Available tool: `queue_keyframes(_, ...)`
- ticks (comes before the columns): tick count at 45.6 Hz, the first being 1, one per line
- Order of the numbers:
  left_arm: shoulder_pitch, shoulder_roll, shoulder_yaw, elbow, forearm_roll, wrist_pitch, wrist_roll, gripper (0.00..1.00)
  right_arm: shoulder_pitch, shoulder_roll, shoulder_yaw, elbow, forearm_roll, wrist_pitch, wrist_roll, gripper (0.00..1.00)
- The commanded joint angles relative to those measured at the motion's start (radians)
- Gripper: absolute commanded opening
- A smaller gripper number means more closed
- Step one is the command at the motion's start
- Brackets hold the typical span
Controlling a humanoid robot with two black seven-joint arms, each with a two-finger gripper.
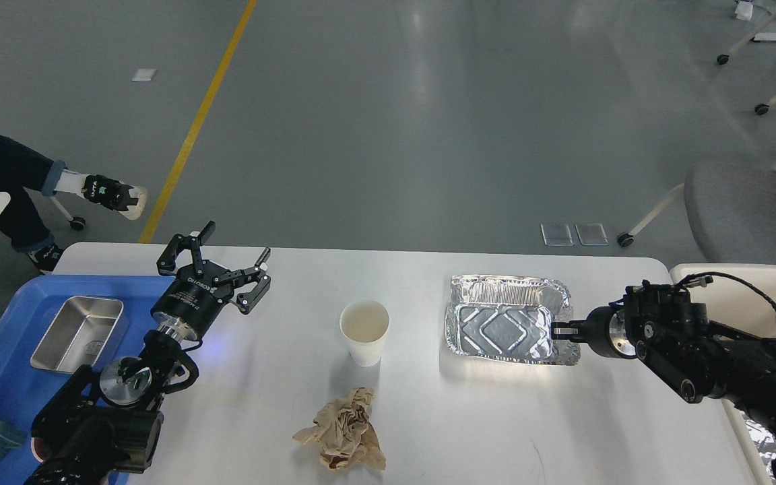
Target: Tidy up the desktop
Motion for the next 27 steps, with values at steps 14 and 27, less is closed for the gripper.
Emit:
queue_keyframes(14,-0.002,0.002,0.000,0.000,0.000,0.000,0.000,1.00,0.010,0.001,0.000,0.009,0.007,-0.003,0.001,0.00)
queue_keyframes(27,-0.019,0.002,0.003,0.000,0.000,0.003,0.000,1.00,0.013,-0.147,0.012,0.075,0.108,0.004,0.031,0.00)
